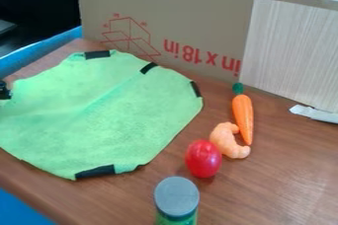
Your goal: Fold the cloth from bottom left to top right
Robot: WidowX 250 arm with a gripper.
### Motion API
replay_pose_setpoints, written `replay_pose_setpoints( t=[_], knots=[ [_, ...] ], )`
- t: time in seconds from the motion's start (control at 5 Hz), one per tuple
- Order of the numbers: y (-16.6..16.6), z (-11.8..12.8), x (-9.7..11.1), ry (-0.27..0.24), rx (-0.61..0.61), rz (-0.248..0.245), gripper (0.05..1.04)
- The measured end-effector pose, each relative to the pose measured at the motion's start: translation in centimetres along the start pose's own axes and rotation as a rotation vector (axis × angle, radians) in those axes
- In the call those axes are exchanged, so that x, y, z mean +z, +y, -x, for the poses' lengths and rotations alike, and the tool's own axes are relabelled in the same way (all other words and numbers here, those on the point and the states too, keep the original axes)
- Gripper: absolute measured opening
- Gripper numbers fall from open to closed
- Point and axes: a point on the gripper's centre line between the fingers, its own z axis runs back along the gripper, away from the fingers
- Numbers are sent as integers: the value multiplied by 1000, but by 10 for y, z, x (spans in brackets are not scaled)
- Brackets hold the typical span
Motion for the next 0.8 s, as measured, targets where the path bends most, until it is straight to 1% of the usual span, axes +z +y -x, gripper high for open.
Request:
replay_pose_setpoints(
  t=[0.2, 0.4, 0.6, 0.8],
  knots=[
    [-15, 0, 12, 38, -7, 59, 75],
    [-39, -14, 41, 37, 2, 119, 60],
    [-66, -21, 61, 58, 10, 160, 58],
    [-95, -26, 70, 74, 14, 178, 58]
  ],
)
